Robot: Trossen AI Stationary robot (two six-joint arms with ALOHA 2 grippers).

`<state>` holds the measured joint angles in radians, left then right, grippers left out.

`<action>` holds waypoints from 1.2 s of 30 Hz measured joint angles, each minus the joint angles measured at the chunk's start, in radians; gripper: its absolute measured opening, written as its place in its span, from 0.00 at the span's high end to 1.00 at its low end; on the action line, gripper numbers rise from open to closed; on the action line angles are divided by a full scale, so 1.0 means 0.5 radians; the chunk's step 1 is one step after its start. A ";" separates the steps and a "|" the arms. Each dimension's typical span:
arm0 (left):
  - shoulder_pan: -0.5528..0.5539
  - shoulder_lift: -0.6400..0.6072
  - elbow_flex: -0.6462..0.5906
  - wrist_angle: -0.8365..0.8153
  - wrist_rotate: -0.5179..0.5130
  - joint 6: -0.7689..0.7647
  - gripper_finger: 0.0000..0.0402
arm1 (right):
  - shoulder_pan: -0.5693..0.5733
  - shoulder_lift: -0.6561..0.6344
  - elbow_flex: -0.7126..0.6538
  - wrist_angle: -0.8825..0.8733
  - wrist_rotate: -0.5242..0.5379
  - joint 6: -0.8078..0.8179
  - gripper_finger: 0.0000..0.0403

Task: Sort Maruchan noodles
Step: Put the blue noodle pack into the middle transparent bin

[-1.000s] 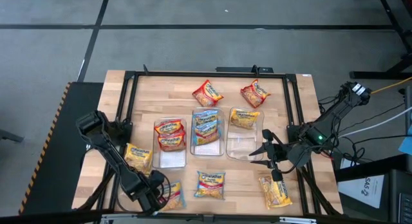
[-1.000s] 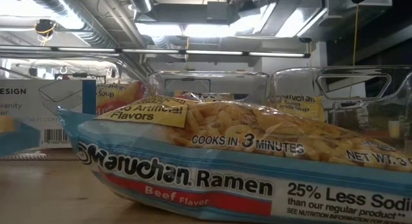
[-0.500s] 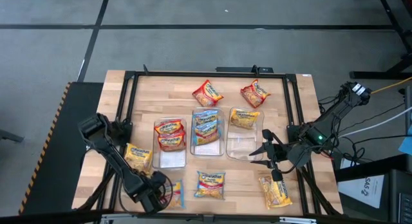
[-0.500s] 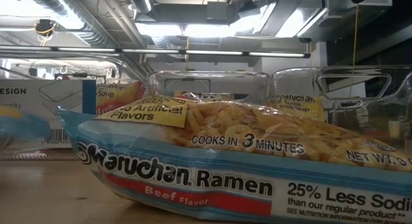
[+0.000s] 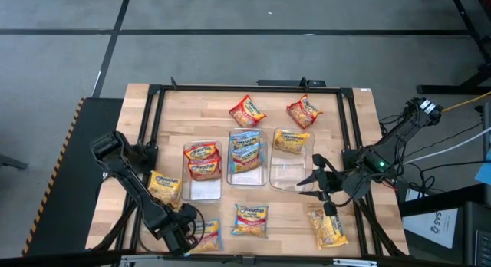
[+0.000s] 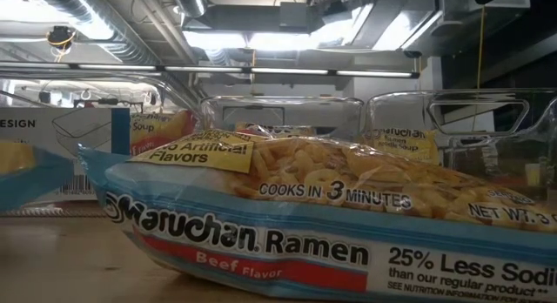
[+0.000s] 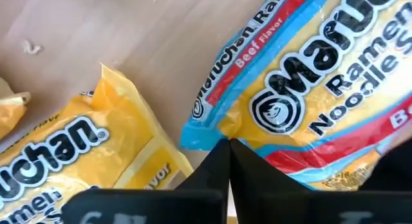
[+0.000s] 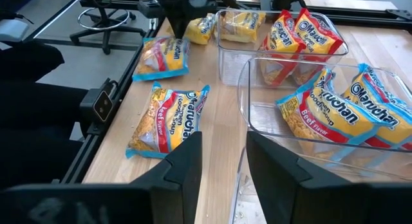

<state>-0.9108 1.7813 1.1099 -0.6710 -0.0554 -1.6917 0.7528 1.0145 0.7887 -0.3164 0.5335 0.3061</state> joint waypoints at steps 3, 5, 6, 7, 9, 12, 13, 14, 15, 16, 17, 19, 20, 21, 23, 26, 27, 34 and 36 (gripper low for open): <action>0.000 -0.052 0.000 -0.007 -0.047 0.001 1.00 | 0.000 0.000 0.000 -0.001 0.001 0.000 0.69; 0.000 -0.070 0.001 -0.006 -0.060 0.002 1.00 | 0.000 0.000 0.000 -0.002 0.001 0.000 0.69; 0.000 -0.082 0.000 -0.013 -0.059 0.002 1.00 | -0.001 0.000 0.000 -0.001 0.002 0.000 0.69; 0.000 -0.097 0.001 -0.016 -0.059 0.002 1.00 | -0.001 0.000 0.000 -0.002 0.004 -0.001 0.69; 0.000 -0.127 0.001 -0.013 -0.064 0.001 1.00 | -0.001 0.000 0.000 -0.001 0.004 -0.001 0.69; -0.001 -0.165 0.002 -0.019 -0.060 0.002 1.00 | -0.001 0.000 0.000 -0.002 0.004 -0.001 0.69; -0.001 -0.189 0.002 -0.018 -0.057 0.003 1.00 | -0.001 0.000 0.000 -0.002 0.005 -0.001 0.69; -0.001 -0.208 0.002 -0.019 -0.057 0.003 1.00 | -0.001 0.000 0.000 -0.002 0.010 -0.001 0.69; -0.001 -0.232 0.002 -0.017 -0.055 0.003 1.00 | -0.001 0.000 0.000 -0.002 0.014 -0.001 0.69; -0.001 -0.256 0.002 -0.020 -0.056 0.005 1.00 | -0.001 0.001 0.000 -0.002 0.014 -0.001 0.69; -0.001 -0.286 0.002 -0.022 -0.058 0.013 1.00 | -0.001 0.001 0.000 -0.004 0.015 -0.001 0.69; -0.001 -0.362 0.002 -0.022 -0.099 0.052 1.00 | -0.001 0.001 0.000 -0.007 0.015 -0.001 0.69; -0.002 -0.402 0.003 -0.021 -0.141 0.079 1.00 | -0.001 0.001 0.000 -0.013 0.016 -0.001 0.69; -0.002 -0.440 0.003 -0.022 -0.196 0.111 1.00 | -0.001 0.001 0.000 -0.016 0.022 -0.001 0.69; -0.002 -0.528 0.003 -0.021 -0.345 0.181 1.00 | -0.001 0.001 0.000 -0.017 0.036 -0.001 0.69; -0.002 -0.662 0.004 -0.017 -0.617 0.326 1.00 | -0.001 0.001 0.000 -0.044 0.056 -0.001 0.69; -0.002 -0.701 0.004 -0.013 -0.695 0.384 1.00 | -0.001 0.001 0.000 -0.058 0.058 -0.002 0.69; 0.002 -0.886 0.005 0.050 -0.776 0.556 1.00 | -0.001 0.002 0.000 -0.107 0.057 0.014 0.69; 0.001 -0.869 0.005 0.058 -0.710 0.514 1.00 | -0.001 0.002 0.000 -0.108 0.057 0.015 0.69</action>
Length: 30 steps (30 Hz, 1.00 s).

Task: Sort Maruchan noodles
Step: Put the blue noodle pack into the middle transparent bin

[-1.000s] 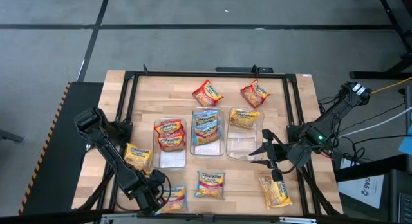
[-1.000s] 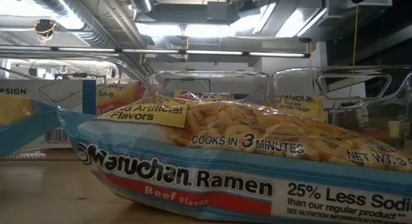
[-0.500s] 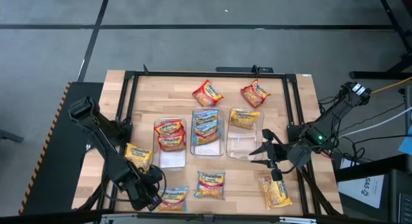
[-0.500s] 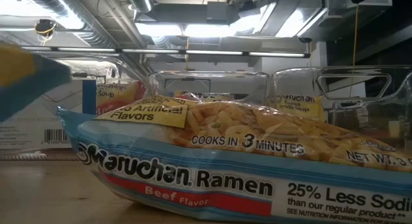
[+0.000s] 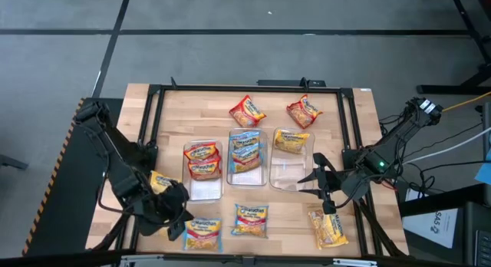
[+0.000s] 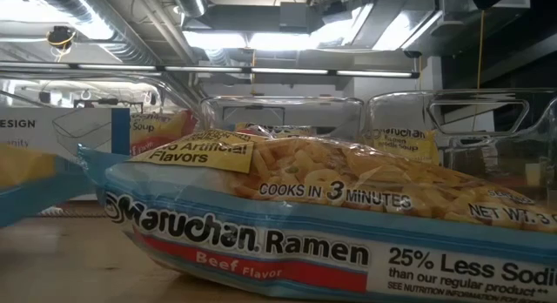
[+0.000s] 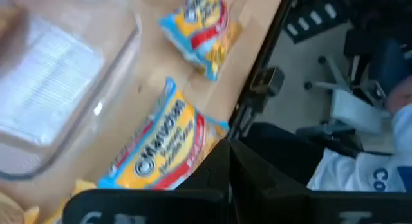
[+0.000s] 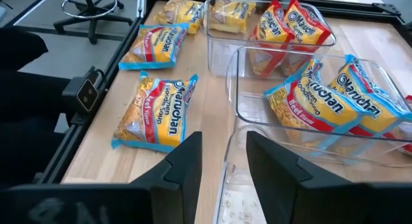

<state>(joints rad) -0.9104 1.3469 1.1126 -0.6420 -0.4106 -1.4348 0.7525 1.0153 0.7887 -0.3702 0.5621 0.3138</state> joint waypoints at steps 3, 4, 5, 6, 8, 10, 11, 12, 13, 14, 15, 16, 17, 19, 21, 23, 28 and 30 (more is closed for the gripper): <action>0.000 0.073 0.000 0.009 0.104 -0.006 1.00 | 0.000 0.000 0.000 0.000 0.004 0.001 0.69; 0.000 0.106 0.000 0.008 0.133 -0.006 1.00 | 0.000 0.000 0.000 0.000 0.010 0.001 0.69; 0.000 0.140 0.000 0.003 0.160 -0.014 0.99 | 0.000 0.000 0.000 0.001 0.010 0.002 0.69; 0.000 0.174 0.000 0.005 0.197 -0.053 0.97 | 0.000 0.000 0.000 0.001 0.011 0.002 0.69; 0.006 0.244 0.000 0.006 0.298 -0.195 0.94 | 0.000 0.000 0.000 0.000 0.011 0.002 0.69; 0.012 0.338 0.000 0.012 0.364 -0.325 0.89 | 0.000 0.000 0.000 0.001 0.010 0.002 0.69; 0.012 0.383 0.000 0.013 0.385 -0.358 0.86 | 0.000 0.000 0.000 0.000 0.009 0.003 0.69; 0.012 0.428 0.000 0.013 0.396 -0.373 0.83 | 0.000 0.000 0.000 0.001 0.009 0.003 0.69; 0.011 0.472 0.000 0.020 0.398 -0.392 0.80 | 0.000 0.000 0.000 0.001 0.009 0.003 0.69; 0.011 0.519 0.000 0.031 0.400 -0.417 0.77 | 0.000 0.000 0.000 0.001 0.008 0.003 0.69; 0.011 0.567 0.000 0.034 0.413 -0.437 0.74 | 0.000 0.000 0.000 0.001 0.008 0.003 0.69; 0.012 0.608 0.000 0.032 0.443 -0.465 0.72 | 0.000 0.000 0.000 0.001 0.008 0.004 0.69; 0.017 0.649 0.000 0.039 0.464 -0.483 0.69 | 0.000 0.000 0.000 0.000 0.008 0.004 0.69; 0.018 0.723 0.000 0.079 0.491 -0.530 0.64 | 0.000 0.000 0.000 0.000 0.008 0.004 0.69; 0.018 0.785 0.000 0.117 0.497 -0.558 0.60 | 0.000 0.000 0.000 0.000 0.008 0.005 0.69; 0.018 0.835 0.000 0.176 0.485 -0.569 0.57 | 0.000 0.000 0.000 0.001 0.007 0.005 0.69; 0.038 0.952 0.012 0.248 0.503 -0.575 0.53 | 0.000 0.017 0.000 0.001 0.005 0.007 0.69; 0.051 0.981 0.014 0.244 0.555 -0.575 0.53 | 0.000 0.037 0.000 0.004 0.002 0.007 0.69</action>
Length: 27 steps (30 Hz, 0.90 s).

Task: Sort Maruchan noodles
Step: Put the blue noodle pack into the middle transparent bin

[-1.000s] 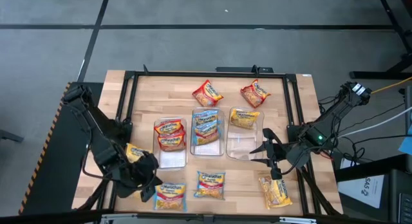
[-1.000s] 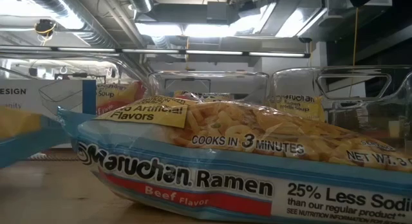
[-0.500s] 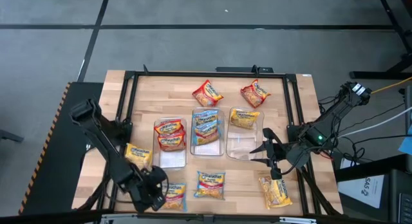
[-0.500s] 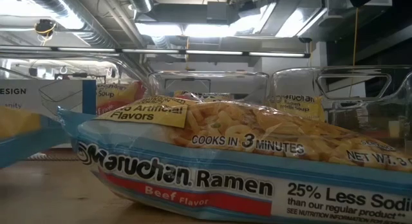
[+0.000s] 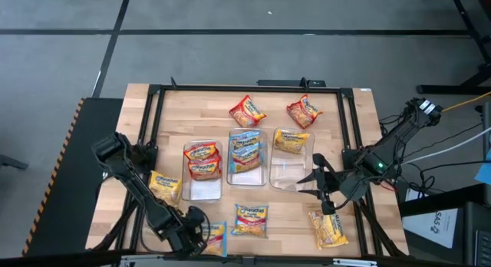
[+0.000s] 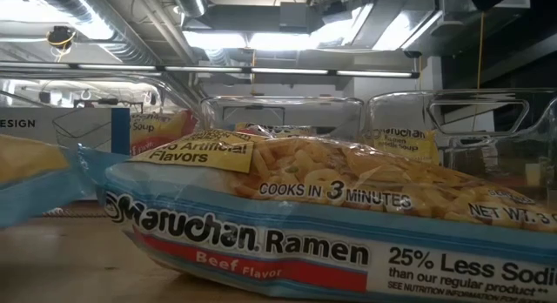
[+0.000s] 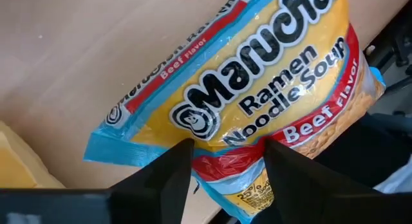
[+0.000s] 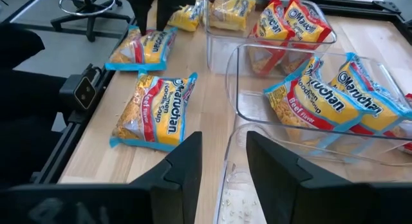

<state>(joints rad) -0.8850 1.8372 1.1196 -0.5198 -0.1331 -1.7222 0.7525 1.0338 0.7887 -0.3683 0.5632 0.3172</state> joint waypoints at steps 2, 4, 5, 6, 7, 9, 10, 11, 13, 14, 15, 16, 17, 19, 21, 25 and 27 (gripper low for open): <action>0.008 0.002 -0.001 -0.001 0.033 0.010 0.55 | 0.000 0.026 0.000 -0.001 -0.001 0.000 0.69; 0.017 -0.019 -0.003 0.002 0.026 0.016 0.60 | 0.000 0.058 0.000 -0.001 0.000 -0.001 0.69; 0.016 -0.031 -0.006 0.002 0.018 0.035 0.63 | 0.000 0.073 0.000 -0.003 0.000 -0.001 0.69; 0.016 -0.046 -0.007 0.002 0.015 0.055 0.67 | 0.000 0.089 0.000 -0.003 0.000 -0.001 0.69; 0.016 -0.065 -0.011 -0.011 0.008 0.080 0.71 | 0.000 0.103 0.000 -0.001 0.003 -0.001 0.69; 0.016 -0.098 -0.015 -0.042 0.000 0.126 0.82 | 0.000 0.128 0.000 -0.002 0.007 -0.001 0.69; 0.016 -0.109 -0.016 -0.043 -0.006 0.155 0.87 | 0.000 0.135 0.000 -0.001 0.007 -0.001 0.69; 0.016 -0.123 -0.017 -0.052 -0.014 0.166 0.92 | 0.000 0.139 0.000 -0.002 0.008 -0.003 0.69; 0.015 -0.153 -0.019 -0.075 -0.034 0.172 0.98 | 0.000 0.140 0.000 0.002 0.010 -0.014 0.69; 0.016 -0.163 -0.019 -0.078 -0.034 0.172 0.98 | 0.000 0.139 0.000 0.007 0.016 -0.015 0.69; 0.016 -0.169 -0.019 -0.074 -0.043 0.173 0.99 | 0.000 0.135 0.000 0.010 0.018 -0.016 0.69; 0.016 -0.182 -0.019 -0.072 -0.049 0.176 0.99 | 0.000 0.128 0.000 0.014 0.020 -0.017 0.69; 0.016 -0.200 -0.019 -0.075 -0.053 0.185 1.00 | 0.000 0.119 0.000 0.018 0.021 -0.018 0.69; 0.016 -0.238 -0.019 -0.066 -0.037 0.187 1.00 | 0.000 0.107 0.000 0.016 0.022 -0.020 0.69; 0.016 -0.291 -0.019 -0.066 -0.010 0.187 1.00 | 0.000 0.098 0.000 0.012 0.023 -0.021 0.69; 0.016 -0.454 -0.019 -0.043 -0.028 0.190 1.00 | 0.000 0.096 0.000 0.008 0.024 -0.021 0.69; 0.027 -0.545 -0.019 -0.010 -0.096 0.251 1.00 | 0.000 0.096 0.000 0.009 0.024 -0.022 0.69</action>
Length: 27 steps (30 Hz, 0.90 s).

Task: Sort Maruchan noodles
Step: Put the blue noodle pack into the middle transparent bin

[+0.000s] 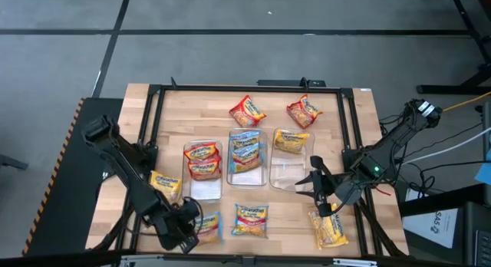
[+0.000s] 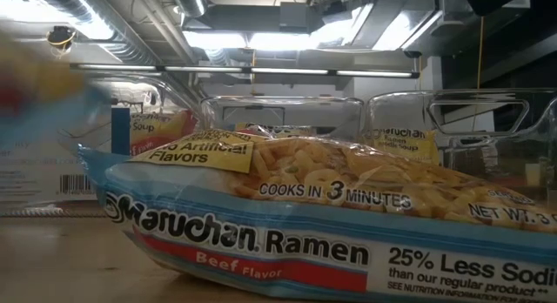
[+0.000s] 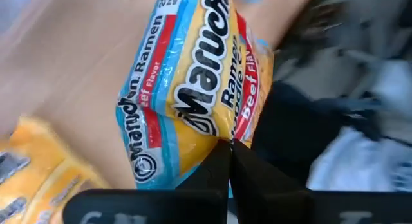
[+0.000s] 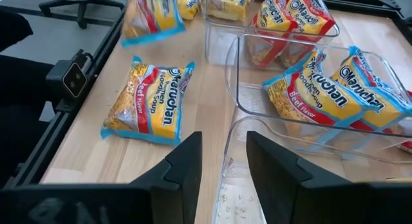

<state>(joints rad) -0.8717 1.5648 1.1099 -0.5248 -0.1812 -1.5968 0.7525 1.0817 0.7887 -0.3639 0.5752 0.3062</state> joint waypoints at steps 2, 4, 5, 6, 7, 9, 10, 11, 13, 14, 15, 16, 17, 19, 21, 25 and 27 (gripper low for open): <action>0.007 -0.095 0.000 0.002 -0.100 0.097 1.00 | 0.000 0.000 0.000 -0.004 0.020 0.000 0.69; 0.015 -0.194 0.001 0.001 -0.205 0.208 1.00 | 0.000 0.000 0.000 -0.004 0.036 0.000 0.69; 0.019 -0.239 0.002 -0.016 -0.252 0.259 1.00 | 0.000 0.000 0.000 -0.006 0.036 0.000 0.69; 0.020 -0.276 0.003 -0.047 -0.293 0.305 1.00 | 0.000 0.000 0.000 -0.002 0.036 0.000 0.69; 0.022 -0.315 0.003 -0.085 -0.333 0.344 1.00 | 0.000 0.000 0.000 0.004 0.036 0.000 0.69; 0.030 -0.383 0.003 -0.180 -0.399 0.400 1.00 | 0.000 0.000 0.000 0.001 0.036 0.000 0.69; 0.043 -0.410 0.003 -0.227 -0.418 0.428 1.00 | 0.000 0.000 0.000 0.003 0.036 0.000 0.69; 0.061 -0.432 0.003 -0.281 -0.437 0.450 1.00 | 0.000 0.000 0.000 0.005 0.036 0.000 0.69; 0.107 -0.465 0.003 -0.359 -0.488 0.516 1.00 | 0.000 0.000 0.000 0.003 0.036 0.000 0.69; 0.147 -0.482 0.003 -0.361 -0.503 0.576 1.00 | 0.000 0.000 0.000 0.004 0.036 -0.001 0.69; 0.189 -0.497 0.003 -0.350 -0.515 0.647 1.00 | 0.000 0.000 0.000 0.005 0.036 -0.001 0.69; 0.239 -0.512 0.003 -0.335 -0.524 0.728 1.00 | 0.000 0.000 0.000 0.003 0.035 -0.001 0.69; 0.290 -0.522 0.003 -0.315 -0.535 0.815 1.00 | 0.000 0.000 0.000 0.004 0.035 -0.001 0.69; 0.408 -0.539 0.003 -0.270 -0.541 1.028 1.00 | 0.000 0.000 0.000 0.004 0.035 -0.001 0.69; 0.538 -0.557 0.003 -0.228 -0.506 1.242 1.00 | 0.000 0.000 0.000 0.004 0.035 -0.001 0.69; 0.827 -0.564 0.003 -0.153 -0.393 1.632 1.00 | 0.000 0.000 0.000 0.005 0.035 -0.001 0.69; 0.967 -0.557 0.004 -0.107 -0.317 1.812 1.00 | 0.000 0.000 0.000 0.004 0.034 -0.001 0.69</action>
<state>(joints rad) -0.3884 1.2865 1.1117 -0.5783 -0.3398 -0.6910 0.7525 1.0817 0.7887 -0.3618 0.5923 0.3057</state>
